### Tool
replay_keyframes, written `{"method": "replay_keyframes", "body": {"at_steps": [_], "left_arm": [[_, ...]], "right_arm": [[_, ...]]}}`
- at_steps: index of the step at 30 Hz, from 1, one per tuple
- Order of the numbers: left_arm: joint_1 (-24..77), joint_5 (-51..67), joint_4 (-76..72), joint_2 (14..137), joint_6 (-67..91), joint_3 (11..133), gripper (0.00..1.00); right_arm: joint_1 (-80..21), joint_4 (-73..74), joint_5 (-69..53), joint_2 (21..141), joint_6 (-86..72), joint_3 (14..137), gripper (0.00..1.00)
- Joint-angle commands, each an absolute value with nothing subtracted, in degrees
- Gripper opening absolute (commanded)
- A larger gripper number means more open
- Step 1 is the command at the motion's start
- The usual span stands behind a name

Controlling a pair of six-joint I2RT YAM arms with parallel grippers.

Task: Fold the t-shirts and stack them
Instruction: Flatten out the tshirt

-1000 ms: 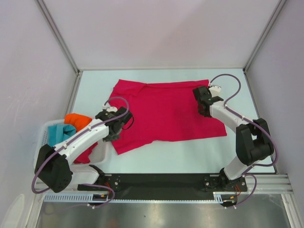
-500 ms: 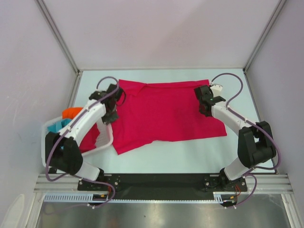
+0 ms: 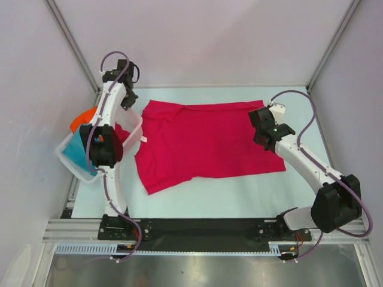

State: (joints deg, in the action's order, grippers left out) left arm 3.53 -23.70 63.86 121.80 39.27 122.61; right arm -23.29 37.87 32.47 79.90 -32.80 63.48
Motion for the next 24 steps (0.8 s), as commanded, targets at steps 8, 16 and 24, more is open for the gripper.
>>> {"method": "replay_keyframes", "body": {"at_steps": [8,16,24], "left_arm": [[-9.48,-23.73,64.43,135.00,38.41,139.75,0.00],[-12.74,-31.28,63.19,134.91,39.28,138.78,0.00],[-17.05,-37.26,62.32,130.53,43.07,133.87,0.00]], "right_arm": [[-24.26,46.67,33.75,73.48,-29.71,69.70,0.25],[-27.24,47.46,34.01,77.08,-30.32,71.71,0.25],[-30.32,47.55,34.36,80.50,-31.03,74.53,0.25]]}}
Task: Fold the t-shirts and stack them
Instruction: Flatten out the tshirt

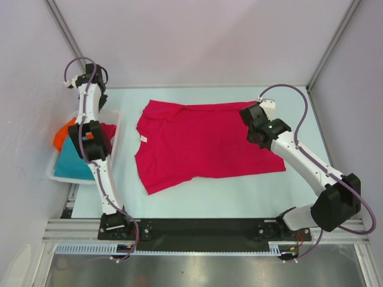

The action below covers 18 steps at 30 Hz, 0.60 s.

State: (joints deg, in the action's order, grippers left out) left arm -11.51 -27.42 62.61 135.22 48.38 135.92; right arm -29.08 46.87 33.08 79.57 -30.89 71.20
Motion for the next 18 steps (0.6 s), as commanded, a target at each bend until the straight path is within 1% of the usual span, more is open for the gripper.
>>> {"method": "replay_keyframes", "body": {"at_steps": [1,6,9,11,12,13,14,15,16,18], "left_arm": [[-17.49,-37.53,61.88,129.91,42.98,133.16,0.00],[-19.77,-39.19,60.57,127.01,43.59,128.43,0.00],[-20.57,-38.50,58.90,125.42,42.63,125.69,0.00],[-20.57,-37.54,58.62,125.68,41.32,125.95,0.00],[-20.65,-36.49,57.93,125.77,40.61,126.12,0.03],[-20.48,-34.21,57.83,125.86,40.08,126.30,0.10],[-20.39,-33.23,57.66,126.03,39.30,126.56,0.14],[-20.13,-32.87,57.31,126.04,38.94,126.82,0.20],[-19.43,-33.65,57.30,125.95,38.67,127.00,0.34],[-18.64,-34.63,57.22,125.33,37.97,127.35,0.45]], "right_arm": [[-30.41,47.72,34.37,80.86,-30.94,74.79,0.25],[-31.29,47.90,34.37,82.00,-30.67,76.46,0.25],[-31.64,47.81,34.28,82.00,-30.41,76.64,0.25],[-31.82,47.73,34.45,82.26,-30.67,76.38,0.25],[-31.82,47.81,34.45,82.27,-30.67,76.29,0.25],[-32.08,47.73,34.37,82.27,-30.93,76.12,0.25],[-32.17,47.81,34.37,82.27,-31.02,76.03,0.25],[-32.25,47.73,34.45,82.27,-31.11,75.85,0.25],[-32.43,47.64,34.45,82.27,-31.03,75.76,0.25],[-32.61,47.64,34.54,82.35,-31.11,75.67,0.25]]}}
